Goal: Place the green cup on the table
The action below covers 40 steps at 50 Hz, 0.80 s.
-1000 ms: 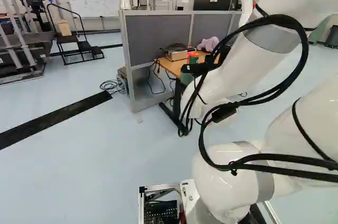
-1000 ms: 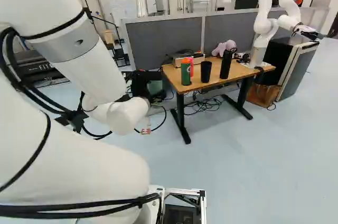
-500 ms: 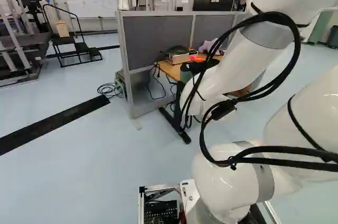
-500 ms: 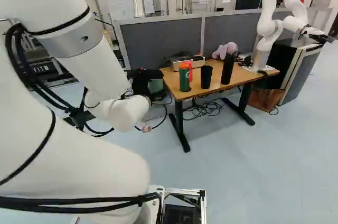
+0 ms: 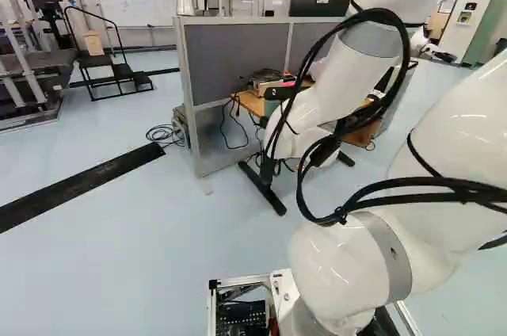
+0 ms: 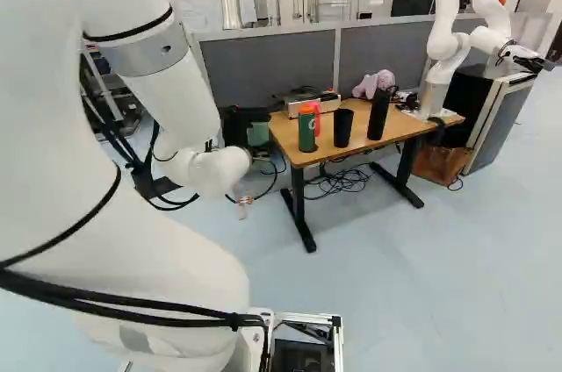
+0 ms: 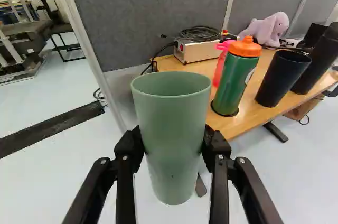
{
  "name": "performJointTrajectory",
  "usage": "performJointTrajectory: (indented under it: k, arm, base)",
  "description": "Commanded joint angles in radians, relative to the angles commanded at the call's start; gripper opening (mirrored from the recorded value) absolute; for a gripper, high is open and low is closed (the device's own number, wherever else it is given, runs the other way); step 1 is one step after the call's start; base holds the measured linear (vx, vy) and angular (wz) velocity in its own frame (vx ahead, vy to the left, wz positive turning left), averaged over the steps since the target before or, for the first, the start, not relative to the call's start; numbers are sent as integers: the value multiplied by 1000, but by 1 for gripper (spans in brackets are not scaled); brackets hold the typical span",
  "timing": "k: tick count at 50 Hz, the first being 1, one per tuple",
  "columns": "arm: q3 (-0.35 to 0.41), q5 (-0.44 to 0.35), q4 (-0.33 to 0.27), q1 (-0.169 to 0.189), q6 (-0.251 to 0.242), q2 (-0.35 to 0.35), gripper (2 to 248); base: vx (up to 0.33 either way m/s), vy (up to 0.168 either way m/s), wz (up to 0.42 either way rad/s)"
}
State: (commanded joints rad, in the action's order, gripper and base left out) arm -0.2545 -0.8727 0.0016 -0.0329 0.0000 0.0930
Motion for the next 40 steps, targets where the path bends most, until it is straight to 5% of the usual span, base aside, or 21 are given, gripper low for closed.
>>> performJointTrajectory:
  k: [40]
  arm:
    - [-216,-79,169,-51,0,-211,125]
  base:
    - [0,0,0]
